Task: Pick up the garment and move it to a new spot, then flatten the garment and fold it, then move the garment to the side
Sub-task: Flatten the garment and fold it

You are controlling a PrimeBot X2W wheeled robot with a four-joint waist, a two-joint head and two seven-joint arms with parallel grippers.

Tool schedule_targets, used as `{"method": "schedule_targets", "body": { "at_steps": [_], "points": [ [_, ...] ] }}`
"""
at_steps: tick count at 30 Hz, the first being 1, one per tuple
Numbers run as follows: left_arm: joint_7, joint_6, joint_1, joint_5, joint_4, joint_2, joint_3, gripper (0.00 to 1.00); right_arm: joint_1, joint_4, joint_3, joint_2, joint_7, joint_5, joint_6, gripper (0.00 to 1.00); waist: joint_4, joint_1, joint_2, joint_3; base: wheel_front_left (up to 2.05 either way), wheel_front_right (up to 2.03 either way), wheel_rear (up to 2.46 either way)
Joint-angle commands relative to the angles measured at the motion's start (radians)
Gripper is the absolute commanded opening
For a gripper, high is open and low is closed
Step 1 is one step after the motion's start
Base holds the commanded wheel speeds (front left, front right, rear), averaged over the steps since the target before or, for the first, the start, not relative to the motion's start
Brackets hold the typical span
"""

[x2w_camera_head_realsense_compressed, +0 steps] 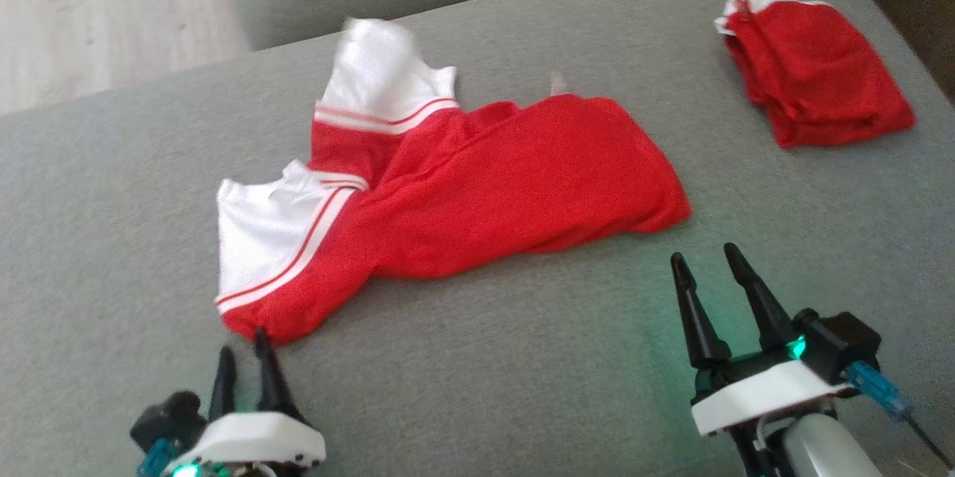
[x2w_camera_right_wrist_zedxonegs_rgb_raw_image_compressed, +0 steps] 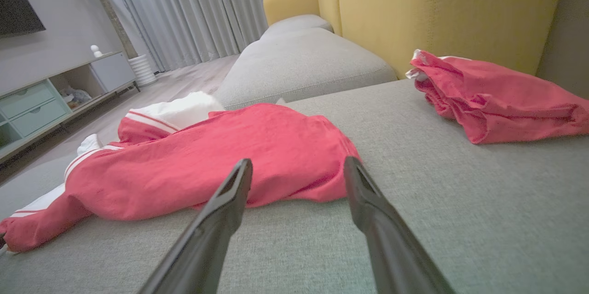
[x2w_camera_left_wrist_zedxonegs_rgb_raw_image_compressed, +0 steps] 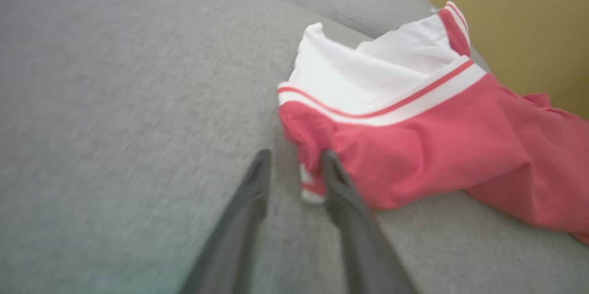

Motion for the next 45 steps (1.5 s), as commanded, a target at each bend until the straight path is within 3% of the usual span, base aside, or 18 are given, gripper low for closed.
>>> {"method": "schedule_targets", "body": {
  "at_steps": [1,5,11,20,24,30,45],
  "points": [
    [-0.016,-0.007,-0.076,-0.008,-0.047,0.0,0.032,1.0,-0.014,-0.032,0.015,-0.016,-0.004,-0.005,-0.001,1.0,0.031,0.0001,0.0,0.006,0.0,0.0,0.0],
    [-0.025,-0.019,-0.023,-0.001,-0.11,0.013,0.06,1.0,-0.014,-0.037,0.017,-0.025,-0.004,-0.005,-0.001,1.0,0.066,0.0001,0.0,0.009,0.0,0.0,0.0],
    [0.006,-0.042,-0.115,0.139,-0.243,0.173,0.035,1.0,-0.033,-0.052,0.032,-0.034,-0.004,-0.001,-0.001,1.0,0.083,0.0001,0.0,0.041,0.0,0.0,0.0],
    [0.428,-0.133,-0.426,0.24,-0.222,0.359,-0.1,1.0,-0.095,-0.064,0.058,-0.042,-0.004,0.019,-0.001,1.0,0.039,0.0001,0.0,0.142,0.0,0.0,0.0],
    [0.594,-0.142,-0.503,0.28,-0.162,0.421,-0.14,1.0,-0.112,-0.061,0.061,-0.04,-0.004,0.026,-0.001,1.0,0.011,0.0001,0.0,0.173,0.0,0.0,0.0],
    [0.715,-0.141,-0.512,0.284,-0.116,0.467,-0.155,1.0,-0.128,-0.058,0.06,-0.032,-0.004,0.032,-0.001,1.0,-0.019,0.0001,0.0,0.198,0.0,0.0,0.0],
    [0.737,-0.085,-0.504,0.269,-0.114,0.472,-0.136,1.0,-0.142,-0.062,0.058,-0.041,-0.004,0.031,-0.001,1.0,-0.02,0.0001,0.0,0.218,0.0,0.0,0.0]
  ]
}}
